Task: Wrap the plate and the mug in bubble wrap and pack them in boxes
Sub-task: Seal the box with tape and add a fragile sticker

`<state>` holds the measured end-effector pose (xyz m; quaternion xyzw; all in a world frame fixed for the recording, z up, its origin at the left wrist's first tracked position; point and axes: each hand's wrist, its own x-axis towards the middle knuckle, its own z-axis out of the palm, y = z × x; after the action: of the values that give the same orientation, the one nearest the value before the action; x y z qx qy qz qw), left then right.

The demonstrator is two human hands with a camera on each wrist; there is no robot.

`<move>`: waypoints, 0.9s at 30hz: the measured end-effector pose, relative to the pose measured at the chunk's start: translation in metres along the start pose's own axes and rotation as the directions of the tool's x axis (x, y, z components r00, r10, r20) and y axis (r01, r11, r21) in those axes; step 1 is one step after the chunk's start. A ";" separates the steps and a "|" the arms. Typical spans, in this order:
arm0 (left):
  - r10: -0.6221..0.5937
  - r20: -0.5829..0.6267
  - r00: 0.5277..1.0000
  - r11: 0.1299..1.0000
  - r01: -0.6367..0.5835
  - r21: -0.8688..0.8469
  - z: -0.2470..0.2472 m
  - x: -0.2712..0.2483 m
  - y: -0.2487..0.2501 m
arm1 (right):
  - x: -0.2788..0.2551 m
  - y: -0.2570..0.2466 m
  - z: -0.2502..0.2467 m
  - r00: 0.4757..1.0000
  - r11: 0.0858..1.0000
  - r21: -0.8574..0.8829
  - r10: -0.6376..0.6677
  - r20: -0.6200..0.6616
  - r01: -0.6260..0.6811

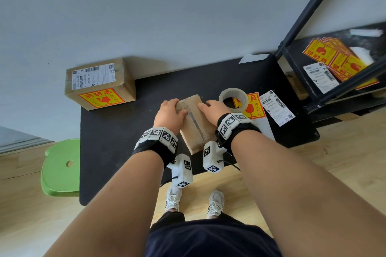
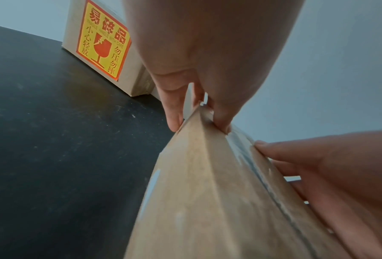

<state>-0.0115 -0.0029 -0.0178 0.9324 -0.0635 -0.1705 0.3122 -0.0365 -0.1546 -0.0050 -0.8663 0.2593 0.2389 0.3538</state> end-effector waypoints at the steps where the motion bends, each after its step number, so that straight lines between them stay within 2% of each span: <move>1: -0.026 -0.024 0.999 1.000 0.026 0.003 -0.001 -0.002 -0.002 | -0.001 0.000 0.000 1.000 1.000 0.005 0.023 -0.004 -0.023; 7: -0.184 -0.122 0.975 0.975 0.197 0.106 -0.008 -0.007 -0.002 | -0.005 0.006 -0.007 0.995 0.998 -0.018 0.052 -0.089 -0.054; 10: -0.344 -0.146 0.927 0.939 0.344 -0.027 -0.011 -0.004 -0.001 | -0.006 0.008 -0.005 0.995 0.998 0.050 0.051 -0.088 -0.047; 12: -0.395 -0.129 0.909 0.918 0.385 -0.096 -0.012 -0.001 -0.003 | -0.007 0.008 -0.003 0.998 0.994 0.110 0.010 -0.070 -0.002; 15: -0.367 -0.102 0.925 0.914 0.338 -0.222 -0.012 0.000 -0.009 | -0.009 0.008 0.002 0.991 0.984 0.161 -0.058 -0.120 0.078; 18: -0.318 -0.047 0.947 0.903 0.287 -0.319 -0.007 -0.003 -0.016 | -0.009 0.010 0.010 0.982 0.953 0.279 -0.074 -0.173 0.121; 22: -0.216 -0.046 0.975 0.937 0.193 -0.292 -0.005 -0.005 -0.026 | -0.006 0.011 0.018 0.976 0.927 0.343 -0.089 -0.199 0.154; 27: -0.220 -0.034 0.975 0.936 0.201 -0.288 -0.008 0.004 -0.024 | -0.001 0.004 0.009 0.971 0.938 0.304 -0.101 -0.217 0.166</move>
<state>-0.0052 0.0197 -0.0275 0.8847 0.0720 -0.1794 0.4242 -0.0414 -0.1496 -0.0122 -0.8326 0.2690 0.0815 0.4773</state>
